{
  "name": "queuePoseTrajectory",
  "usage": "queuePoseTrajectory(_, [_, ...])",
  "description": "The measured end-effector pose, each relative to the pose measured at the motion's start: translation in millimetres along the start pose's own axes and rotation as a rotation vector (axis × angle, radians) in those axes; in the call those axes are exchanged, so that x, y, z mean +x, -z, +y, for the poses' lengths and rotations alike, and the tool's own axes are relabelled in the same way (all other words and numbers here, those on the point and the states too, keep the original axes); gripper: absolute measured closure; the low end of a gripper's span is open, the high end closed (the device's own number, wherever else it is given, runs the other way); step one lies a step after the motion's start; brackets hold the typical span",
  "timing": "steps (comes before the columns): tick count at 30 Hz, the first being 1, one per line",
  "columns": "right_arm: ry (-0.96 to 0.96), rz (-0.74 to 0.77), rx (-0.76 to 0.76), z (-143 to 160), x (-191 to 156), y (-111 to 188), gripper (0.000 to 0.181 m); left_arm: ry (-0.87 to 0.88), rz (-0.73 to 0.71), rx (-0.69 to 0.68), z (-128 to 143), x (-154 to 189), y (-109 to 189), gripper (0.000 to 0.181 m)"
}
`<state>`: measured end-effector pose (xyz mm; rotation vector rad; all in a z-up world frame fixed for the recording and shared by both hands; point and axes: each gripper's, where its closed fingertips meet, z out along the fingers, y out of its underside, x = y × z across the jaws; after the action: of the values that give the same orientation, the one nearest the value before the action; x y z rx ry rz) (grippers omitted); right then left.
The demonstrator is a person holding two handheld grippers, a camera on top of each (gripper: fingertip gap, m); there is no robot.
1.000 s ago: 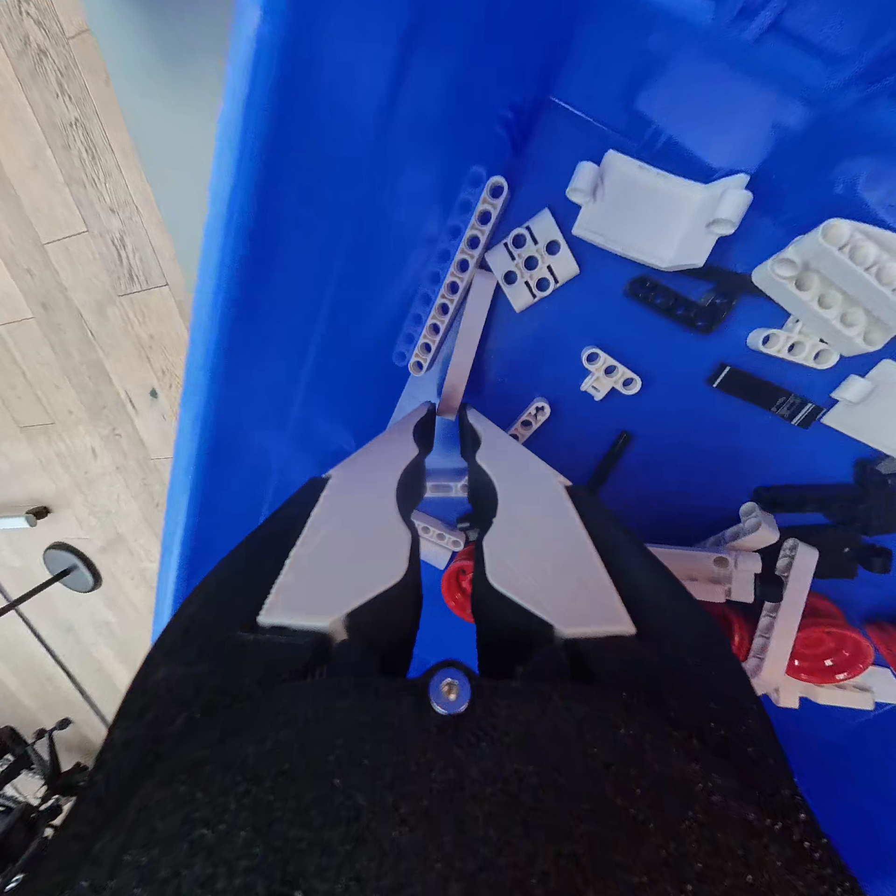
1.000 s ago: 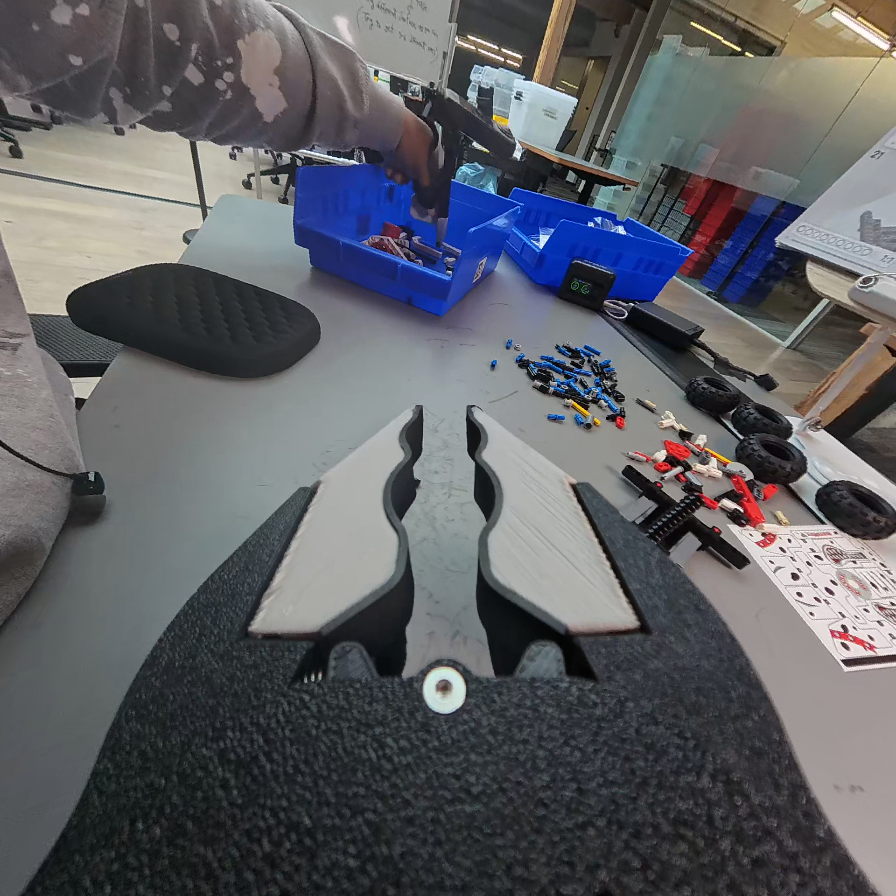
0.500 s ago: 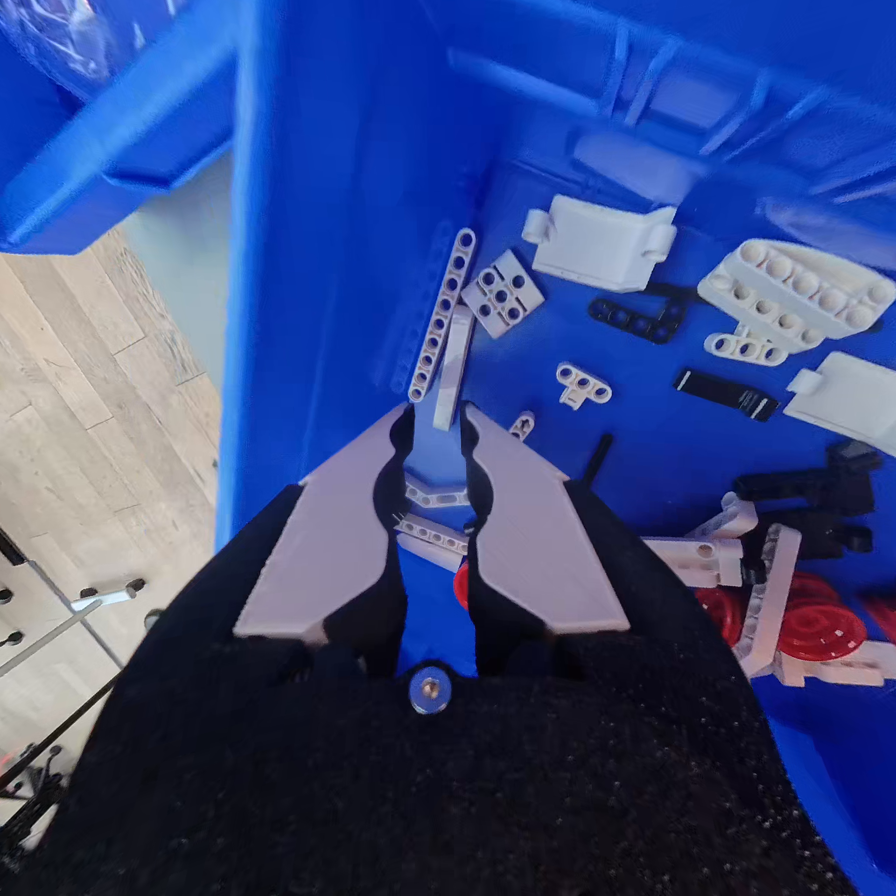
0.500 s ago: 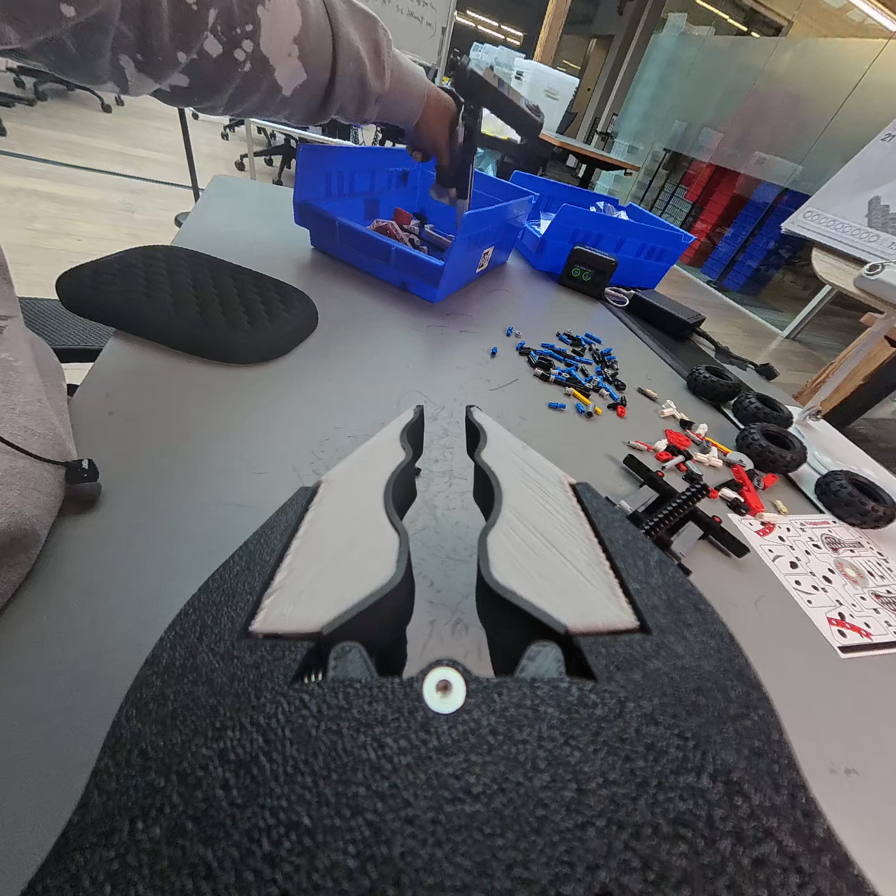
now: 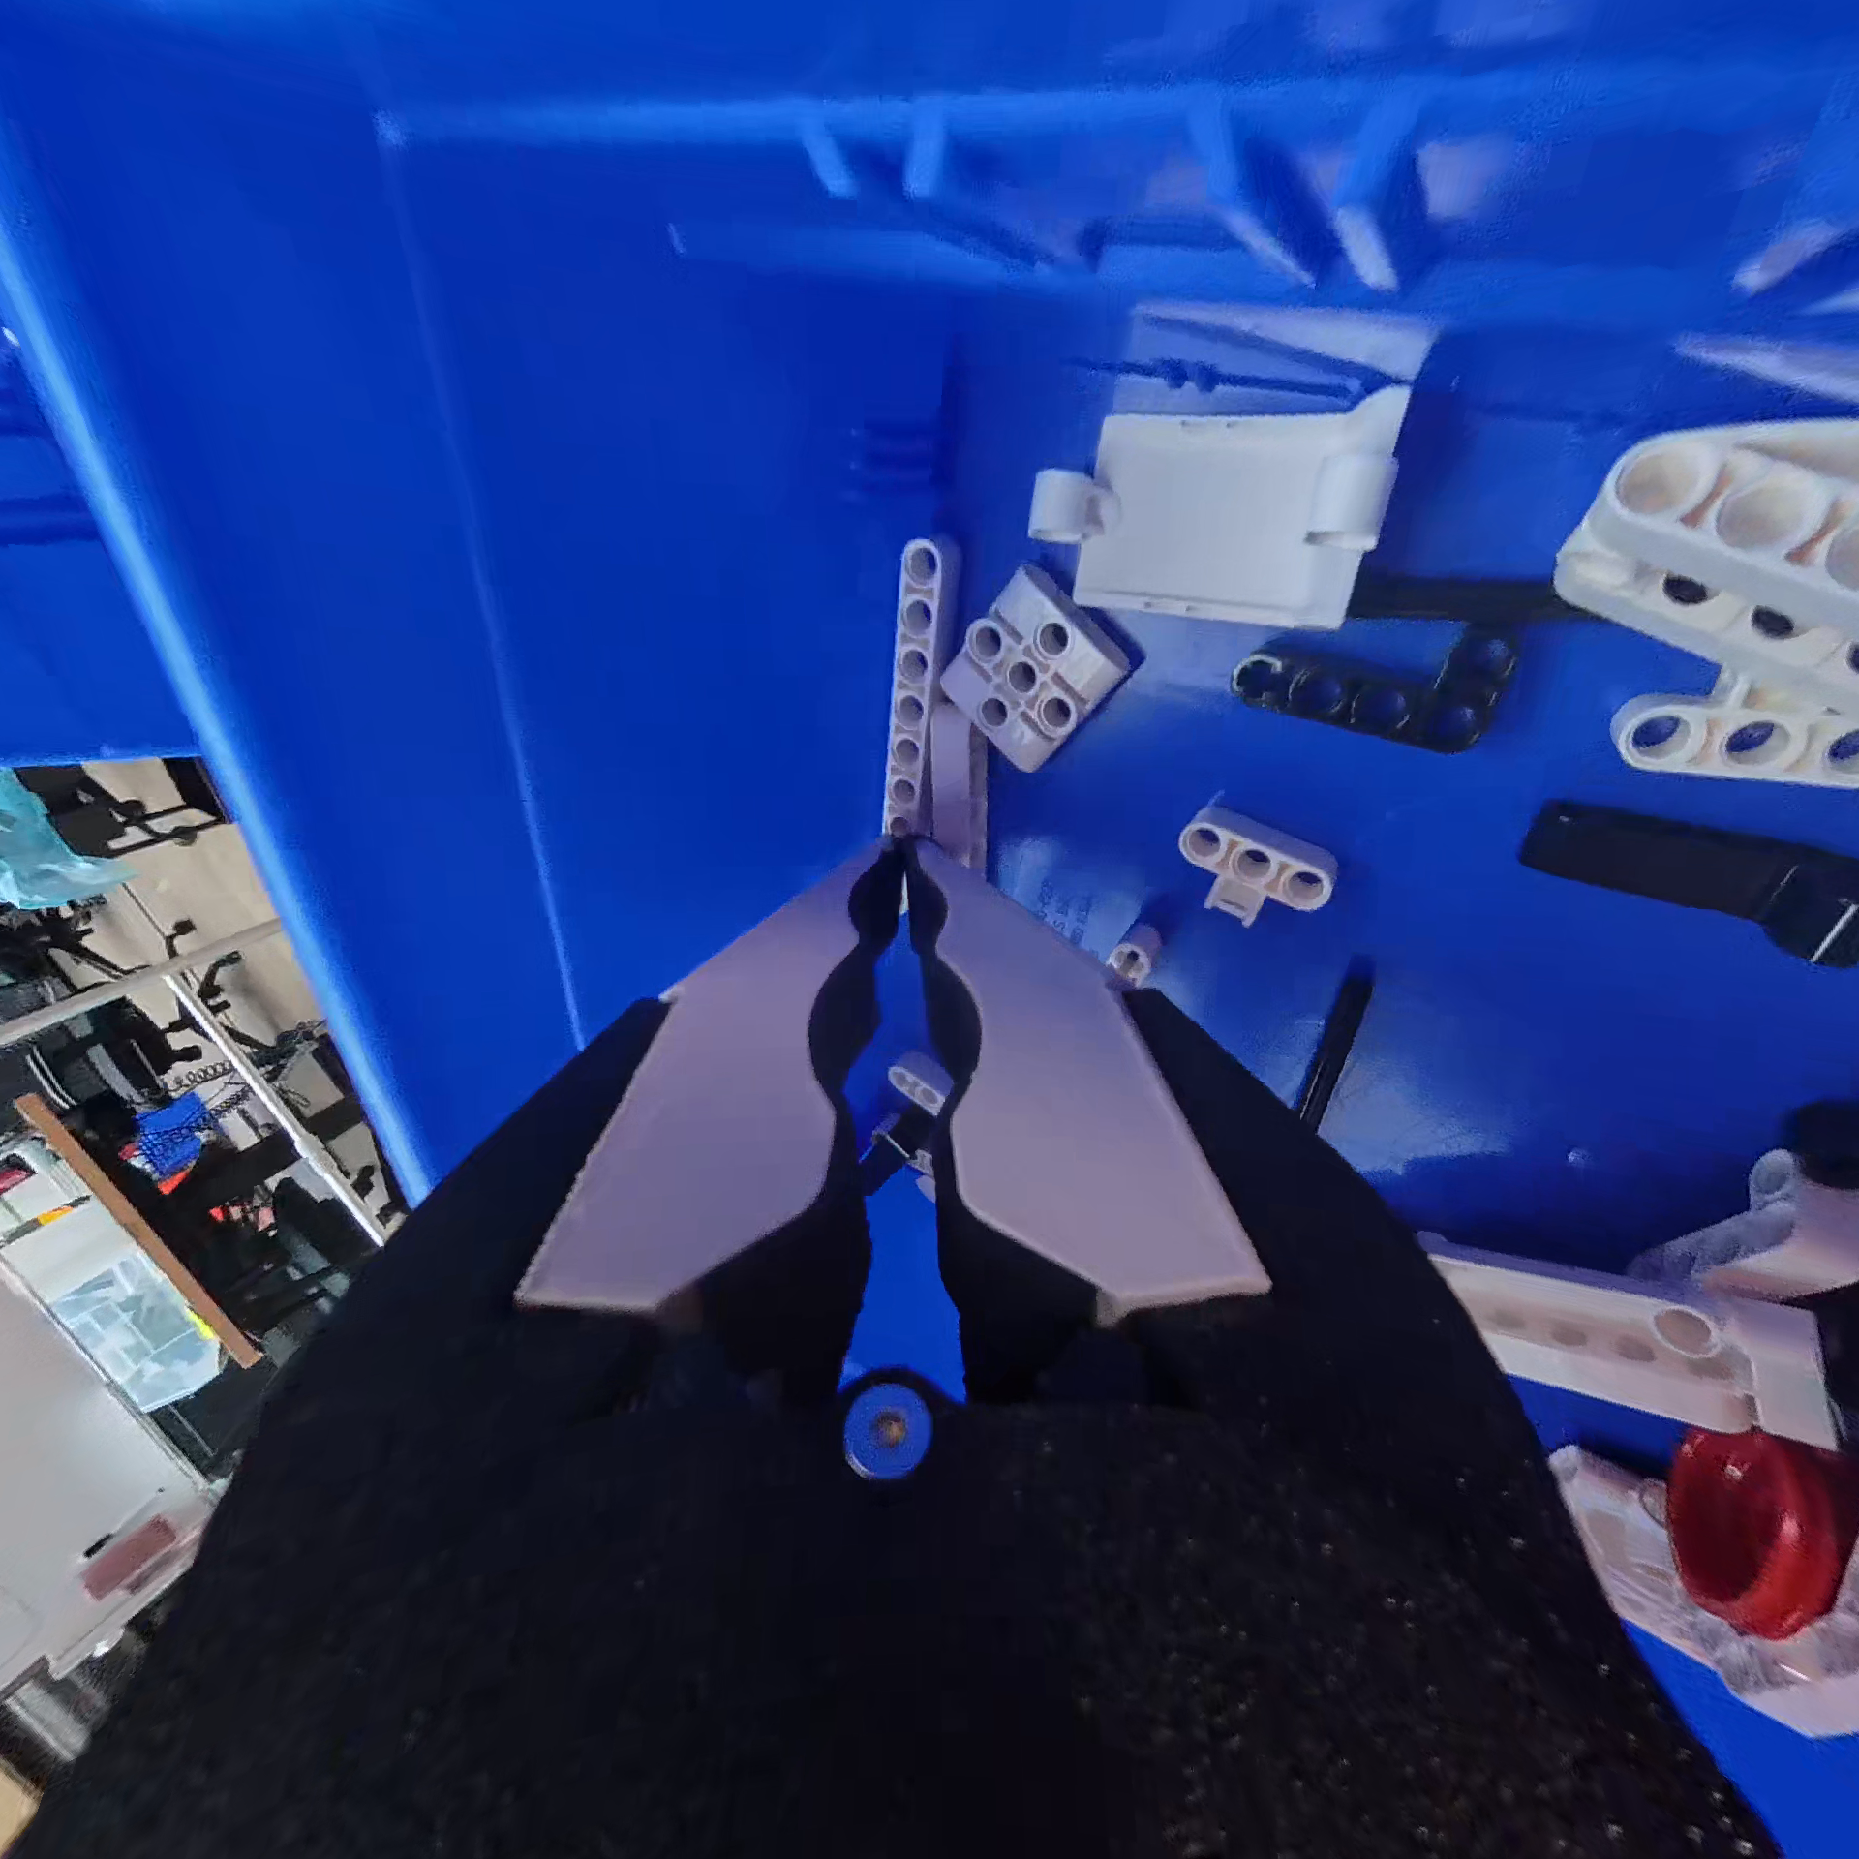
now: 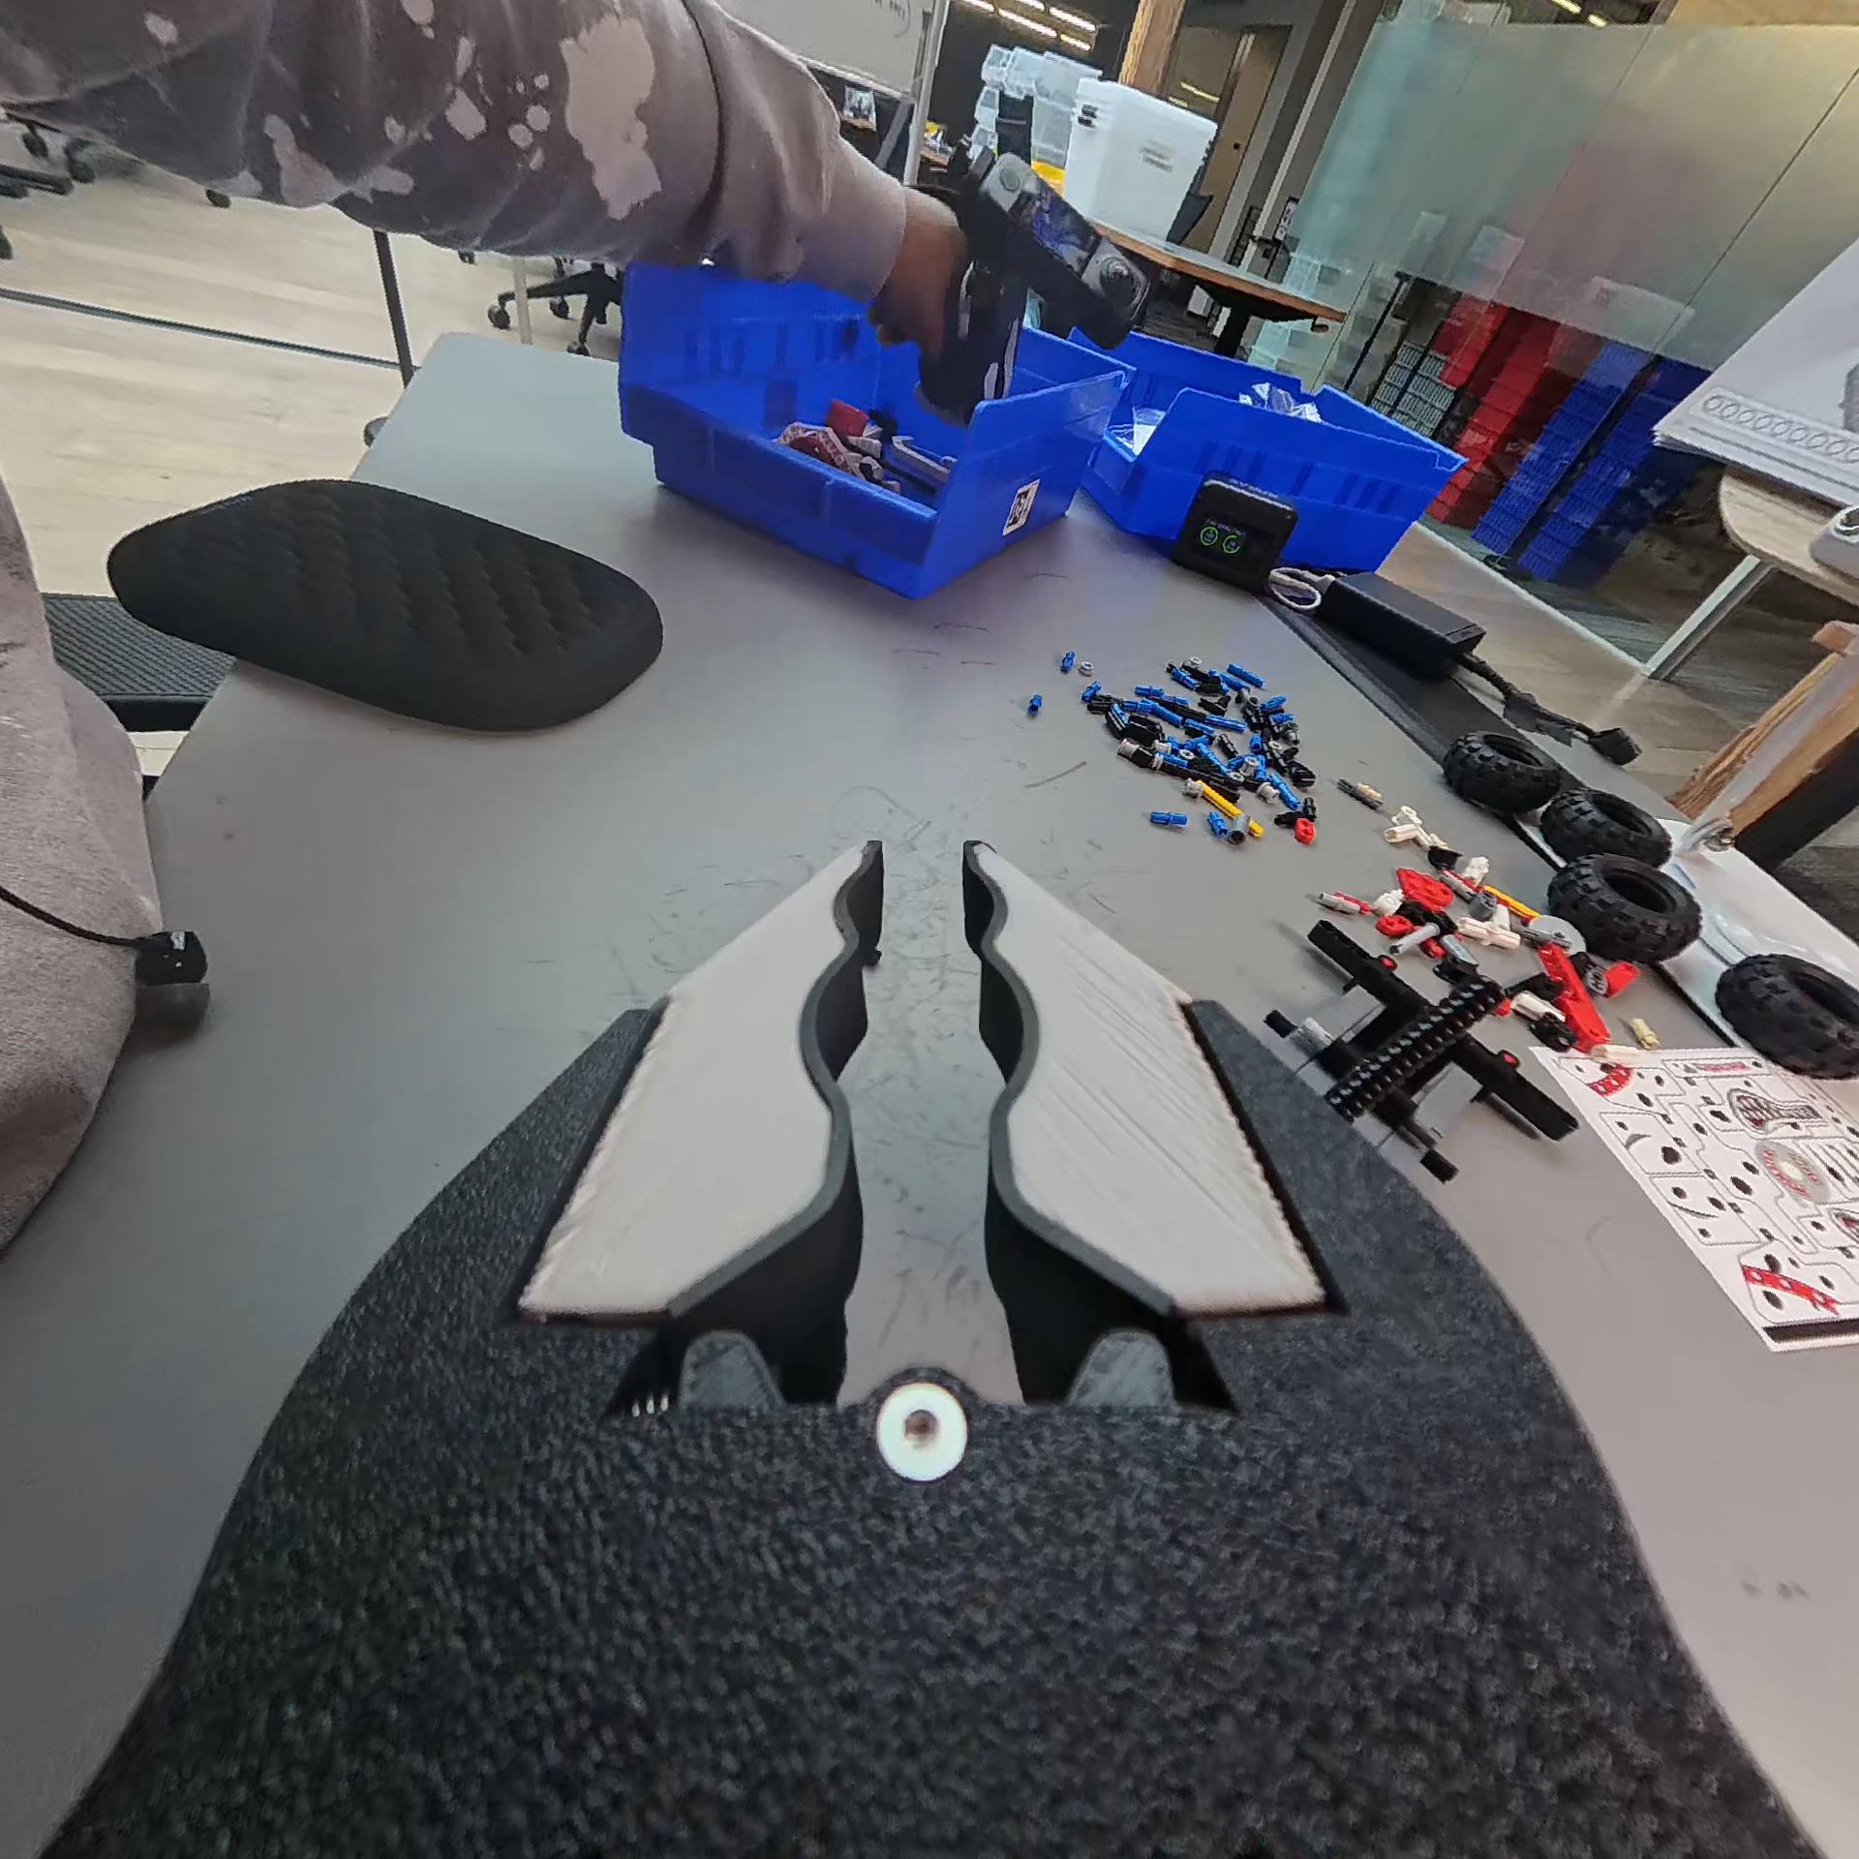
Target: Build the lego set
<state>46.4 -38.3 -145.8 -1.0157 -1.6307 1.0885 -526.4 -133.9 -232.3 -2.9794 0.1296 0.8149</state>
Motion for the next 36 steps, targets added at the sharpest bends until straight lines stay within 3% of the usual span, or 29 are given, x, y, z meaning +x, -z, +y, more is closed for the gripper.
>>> queuePoseTrajectory(2, [0.000,-0.001,-0.003,1,0,0,0.166,-0.012,0.023,0.008,0,2,1,0.180])
queuePoseTrajectory(5, [-0.005,0.000,-0.002,1,1,0,0.166,0.046,0.211,0.037,0,16,9,0.178])
queuePoseTrajectory(6, [-0.007,0.000,-0.002,1,1,0,0.166,0.057,0.252,0.045,1,18,12,0.169])
queuePoseTrajectory(11, [-0.016,-0.004,-0.010,5,2,-1,0.166,0.088,0.194,0.094,-3,1,16,0.161])
queuePoseTrajectory(14, [-0.022,-0.009,-0.017,7,1,-3,0.166,0.007,0.085,0.093,-4,-2,8,0.167])
queuePoseTrajectory(19, [-0.028,-0.019,-0.028,11,-1,-4,0.166,0.014,0.046,0.069,-5,1,-5,0.169])
queuePoseTrajectory(24, [-0.015,-0.015,-0.036,11,-1,-3,0.166,0.082,0.110,0.058,-4,-2,-5,0.179])
queuePoseTrajectory(29, [-0.012,-0.007,-0.027,8,0,-1,0.167,0.076,0.351,0.030,5,22,16,0.179])
queuePoseTrajectory(32, [-0.014,-0.017,-0.029,9,-1,-2,0.167,0.082,0.315,0.054,7,15,23,0.176])
queuePoseTrajectory(34, [-0.009,-0.023,-0.035,10,-3,-3,0.167,0.098,0.293,0.055,8,12,19,0.158])
queuePoseTrajectory(36, [-0.006,-0.021,-0.040,11,-3,-3,0.167,0.101,0.283,0.043,9,13,12,0.158])
